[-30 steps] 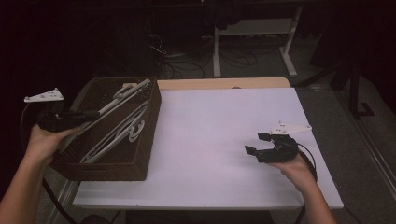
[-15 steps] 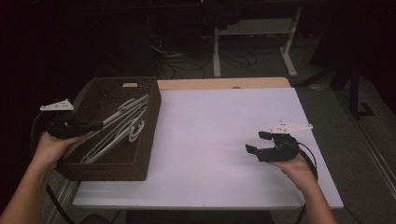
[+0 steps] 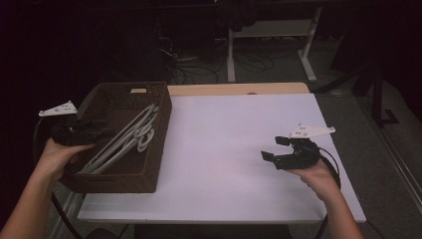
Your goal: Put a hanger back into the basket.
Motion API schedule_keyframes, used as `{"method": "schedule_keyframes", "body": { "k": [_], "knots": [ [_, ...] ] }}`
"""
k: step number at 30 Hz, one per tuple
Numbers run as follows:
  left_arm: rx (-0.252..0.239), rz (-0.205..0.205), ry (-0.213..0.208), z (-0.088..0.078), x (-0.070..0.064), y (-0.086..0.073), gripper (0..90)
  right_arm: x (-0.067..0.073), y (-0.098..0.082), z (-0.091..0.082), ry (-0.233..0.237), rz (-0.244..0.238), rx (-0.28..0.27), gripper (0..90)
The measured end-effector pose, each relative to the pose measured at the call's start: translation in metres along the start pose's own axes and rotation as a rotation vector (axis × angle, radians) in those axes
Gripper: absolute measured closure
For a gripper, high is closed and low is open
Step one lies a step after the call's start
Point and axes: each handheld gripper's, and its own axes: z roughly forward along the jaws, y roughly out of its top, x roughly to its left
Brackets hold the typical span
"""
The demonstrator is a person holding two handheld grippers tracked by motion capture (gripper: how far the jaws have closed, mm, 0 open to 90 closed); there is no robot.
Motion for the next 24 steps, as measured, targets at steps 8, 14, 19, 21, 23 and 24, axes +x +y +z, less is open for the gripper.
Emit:
{"method": "schedule_keyframes", "body": {
  "k": [8, 14, 19, 21, 23, 24],
  "knots": [
    [-0.043, 0.061, -0.078, 0.014, -0.047, 0.019, 17.2, 0.006, 0.017, -0.003, 0.035, -0.016, 0.004, 15.8],
    [-0.071, 0.092, -0.137, 0.032, -0.077, 0.019, 10.2, 0.01, 0.027, -0.006, 0.043, -0.033, -0.011, 12.9],
    [-0.057, 0.127, -0.166, 0.048, -0.094, 0.014, 2.7, 0.011, 0.032, -0.009, 0.04, -0.042, -0.023, 7.9],
    [-0.048, 0.139, -0.173, 0.054, -0.097, 0.011, 1.3, 0.011, 0.034, -0.01, 0.037, -0.044, -0.028, 7.0],
    [-0.046, 0.147, -0.188, 0.059, -0.098, 0.007, 0.4, 0.01, 0.035, -0.011, 0.028, -0.046, -0.033, 5.5],
    [-0.047, 0.152, -0.191, 0.061, -0.099, 0.005, 0.0, 0.01, 0.035, -0.012, 0.026, -0.046, -0.035, 5.3]
  ]
}}
